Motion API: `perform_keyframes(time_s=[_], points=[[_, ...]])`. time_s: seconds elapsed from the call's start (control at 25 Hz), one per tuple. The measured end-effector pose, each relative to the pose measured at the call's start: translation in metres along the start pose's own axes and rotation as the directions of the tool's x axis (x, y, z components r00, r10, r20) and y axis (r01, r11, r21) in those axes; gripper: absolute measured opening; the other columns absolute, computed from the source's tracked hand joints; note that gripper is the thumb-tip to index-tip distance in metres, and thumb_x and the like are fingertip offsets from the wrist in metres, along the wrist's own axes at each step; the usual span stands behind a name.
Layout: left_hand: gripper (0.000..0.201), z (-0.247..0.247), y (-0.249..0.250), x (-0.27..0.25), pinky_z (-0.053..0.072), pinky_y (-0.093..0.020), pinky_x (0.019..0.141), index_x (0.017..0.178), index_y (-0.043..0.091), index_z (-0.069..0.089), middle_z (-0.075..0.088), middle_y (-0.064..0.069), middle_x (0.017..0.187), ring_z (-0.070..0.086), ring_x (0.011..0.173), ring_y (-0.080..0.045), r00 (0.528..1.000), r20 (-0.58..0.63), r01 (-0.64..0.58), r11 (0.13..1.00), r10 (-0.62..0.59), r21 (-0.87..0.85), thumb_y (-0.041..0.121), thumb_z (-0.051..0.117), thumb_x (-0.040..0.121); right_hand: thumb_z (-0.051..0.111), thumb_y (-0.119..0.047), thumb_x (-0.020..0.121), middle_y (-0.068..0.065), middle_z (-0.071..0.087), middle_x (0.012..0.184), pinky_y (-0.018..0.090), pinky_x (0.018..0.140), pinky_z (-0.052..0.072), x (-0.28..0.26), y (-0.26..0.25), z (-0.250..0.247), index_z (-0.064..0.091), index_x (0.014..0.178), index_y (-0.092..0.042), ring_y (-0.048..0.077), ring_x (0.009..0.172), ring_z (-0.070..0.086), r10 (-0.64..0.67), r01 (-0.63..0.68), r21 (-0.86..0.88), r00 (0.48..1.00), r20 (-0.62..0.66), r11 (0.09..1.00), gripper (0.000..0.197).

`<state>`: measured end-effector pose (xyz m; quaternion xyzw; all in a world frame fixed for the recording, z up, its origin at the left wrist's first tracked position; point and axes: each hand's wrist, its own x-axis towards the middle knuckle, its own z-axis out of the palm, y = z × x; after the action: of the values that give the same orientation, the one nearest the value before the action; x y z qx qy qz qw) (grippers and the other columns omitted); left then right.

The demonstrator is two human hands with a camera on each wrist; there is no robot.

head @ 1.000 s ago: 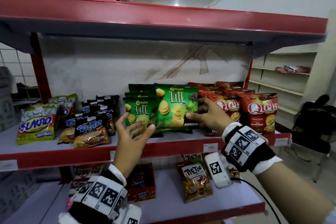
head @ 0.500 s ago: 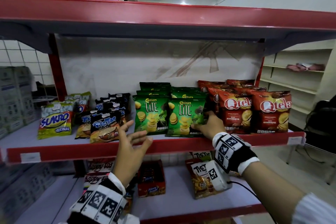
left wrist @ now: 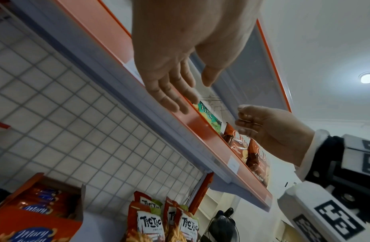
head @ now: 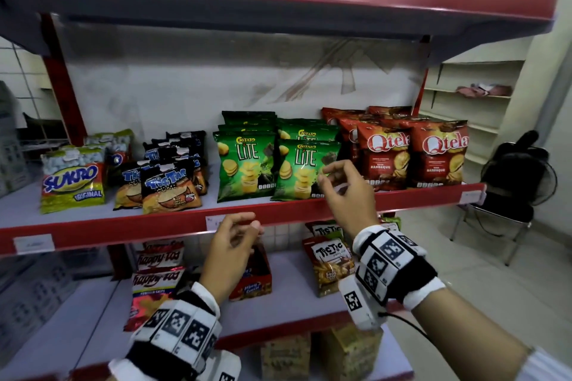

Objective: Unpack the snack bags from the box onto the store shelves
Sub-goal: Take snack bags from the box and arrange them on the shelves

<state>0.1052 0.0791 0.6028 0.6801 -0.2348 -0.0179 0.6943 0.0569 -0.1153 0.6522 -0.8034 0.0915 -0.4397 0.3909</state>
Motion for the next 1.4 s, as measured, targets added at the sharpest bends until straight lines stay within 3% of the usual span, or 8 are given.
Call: perform_keyframes(time_s=[0.24,0.4,0.52,0.64,0.76,1.04,1.24,1.4], points=[[0.007,0.006,-0.041,-0.015,0.053,-0.019,0.067,0.087,0.008,0.063,0.069,-0.008,0.081,0.065,0.075,-0.018,0.997,0.076,0.024,0.999,-0.027,0.041,0.009,0.057,0.092,0.063,-0.015,0.089,0.0,0.064,0.08,0.027,0.069,0.049,-0.064,0.03,0.008,0.059,0.086,-0.016,0.016,0.077,0.061,0.031,-0.03,-0.015,0.997,0.064,0.999,0.005],[0.008,0.023,-0.08,-0.026,0.054,-0.021,0.064,0.086,0.007,0.06,0.066,-0.008,0.077,0.065,0.071,-0.017,0.99,0.091,0.103,0.992,-0.109,0.07,0.006,0.056,0.093,0.063,-0.017,0.089,-0.001,0.062,0.079,0.027,0.068,0.047,-0.095,0.068,0.012,0.061,0.088,-0.013,0.017,0.077,0.059,0.12,-0.113,-0.062,0.985,0.125,0.992,0.004],[0.006,0.039,-0.118,-0.036,0.049,-0.013,0.058,0.089,0.006,0.059,0.065,-0.005,0.076,0.065,0.064,-0.011,0.977,0.077,0.189,0.977,-0.197,0.094,0.004,0.055,0.093,0.063,-0.012,0.088,-0.005,0.058,0.079,0.012,0.065,0.042,-0.12,0.104,0.019,0.06,0.093,-0.009,0.011,0.074,0.056,0.191,-0.189,-0.033,0.949,0.251,0.981,0.007],[0.007,0.058,-0.162,-0.043,0.054,-0.021,0.069,0.097,0.002,0.057,0.064,-0.008,0.08,0.063,0.075,-0.024,0.956,0.046,0.284,0.952,-0.29,0.112,-0.001,0.055,0.091,0.065,-0.013,0.086,-0.004,0.061,0.081,0.009,0.068,0.04,-0.148,0.152,0.025,0.06,0.099,-0.014,0.001,0.075,0.054,0.245,-0.235,-0.071,0.898,0.366,0.969,0.014],[0.011,0.074,-0.206,-0.057,0.054,-0.026,0.072,0.101,-0.003,0.058,0.063,-0.014,0.087,0.061,0.083,-0.029,0.925,0.046,0.369,0.92,-0.378,0.134,-0.004,0.055,0.09,0.065,-0.01,0.085,0.0,0.064,0.086,0.02,0.075,0.044,-0.179,0.197,0.031,0.06,0.103,-0.018,0.01,0.082,0.058,0.342,-0.326,-0.115,0.827,0.446,0.938,0.02],[0.013,0.106,-0.347,-0.116,0.049,-0.027,0.065,0.088,0.012,0.057,0.062,-0.012,0.086,0.062,0.073,-0.026,0.809,0.029,0.573,0.797,-0.588,0.191,0.001,0.054,0.093,0.061,-0.009,0.087,-0.015,0.058,0.079,0.01,0.072,0.043,-0.286,0.334,0.055,0.059,0.105,-0.016,0.006,0.078,0.058,0.498,-0.419,-0.286,0.588,0.637,0.862,0.02],[0.01,0.109,-0.481,-0.171,0.051,-0.036,0.078,0.096,0.006,0.058,0.063,-0.014,0.087,0.061,0.078,-0.026,0.772,-0.004,0.622,0.754,-0.636,0.21,-0.002,0.056,0.091,0.058,-0.008,0.087,0.0,0.066,0.091,0.011,0.072,0.042,-0.381,0.441,0.09,0.065,0.107,-0.012,0.013,0.084,0.059,0.508,-0.347,-0.383,0.432,0.745,0.856,0.022],[0.017,0.103,-0.585,-0.211,0.045,-0.026,0.065,0.085,0.016,0.056,0.06,-0.003,0.081,0.059,0.07,-0.018,0.72,0.02,0.671,0.703,-0.694,0.235,0.0,0.053,0.093,0.056,-0.015,0.092,0.003,0.07,0.11,0.021,0.087,0.044,-0.452,0.529,0.122,0.066,0.113,-0.016,0.018,0.102,0.063,0.515,-0.168,-0.488,0.224,0.827,0.856,0.024]])
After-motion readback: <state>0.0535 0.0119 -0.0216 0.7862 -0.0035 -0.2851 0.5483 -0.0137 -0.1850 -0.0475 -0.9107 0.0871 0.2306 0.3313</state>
